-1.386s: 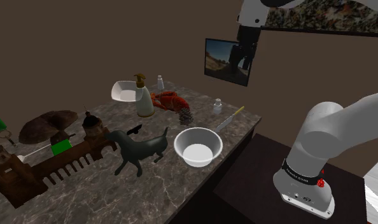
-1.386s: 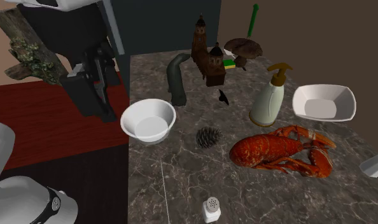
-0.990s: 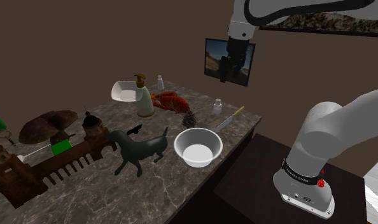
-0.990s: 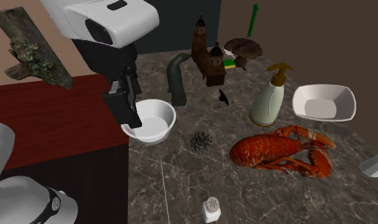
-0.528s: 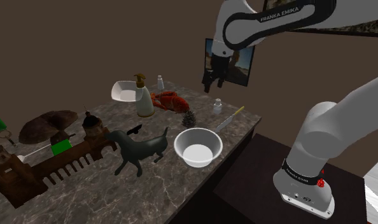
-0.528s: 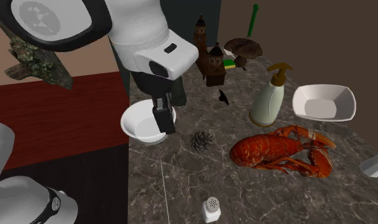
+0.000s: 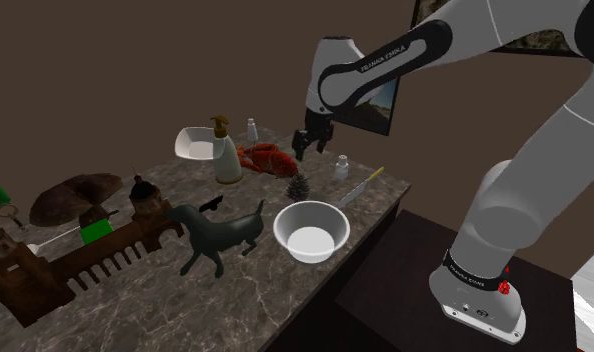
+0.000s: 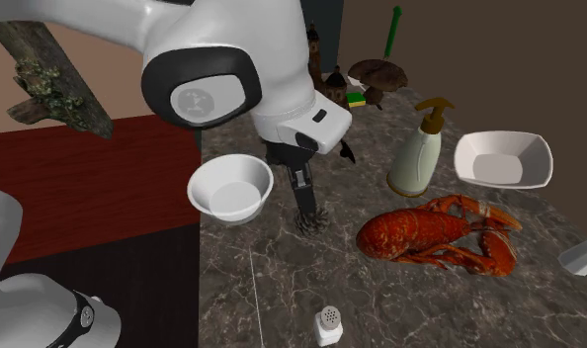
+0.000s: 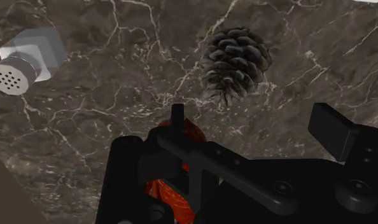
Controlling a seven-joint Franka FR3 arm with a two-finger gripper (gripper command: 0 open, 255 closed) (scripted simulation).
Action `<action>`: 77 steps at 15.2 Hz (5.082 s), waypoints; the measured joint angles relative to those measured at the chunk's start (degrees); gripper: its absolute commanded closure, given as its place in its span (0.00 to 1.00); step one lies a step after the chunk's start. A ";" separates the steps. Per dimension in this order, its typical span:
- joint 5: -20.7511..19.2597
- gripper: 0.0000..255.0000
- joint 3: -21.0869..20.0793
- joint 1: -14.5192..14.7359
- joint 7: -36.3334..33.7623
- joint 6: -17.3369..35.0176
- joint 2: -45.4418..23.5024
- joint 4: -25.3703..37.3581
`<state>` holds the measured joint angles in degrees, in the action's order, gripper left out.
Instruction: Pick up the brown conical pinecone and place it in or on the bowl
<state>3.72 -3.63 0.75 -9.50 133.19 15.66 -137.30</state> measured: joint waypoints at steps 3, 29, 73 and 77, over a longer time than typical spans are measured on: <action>-0.60 0.00 -0.51 -0.14 -1.10 5.38 -6.24 2.05; -3.08 1.00 -1.13 0.07 -4.17 17.28 -21.72 7.43; 23.49 1.00 -0.78 -4.97 20.92 4.01 -13.46 5.43; 22.47 1.00 -0.68 -5.14 19.61 1.54 -11.82 6.40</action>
<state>26.19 -4.31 -4.39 10.11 134.74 3.84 -130.90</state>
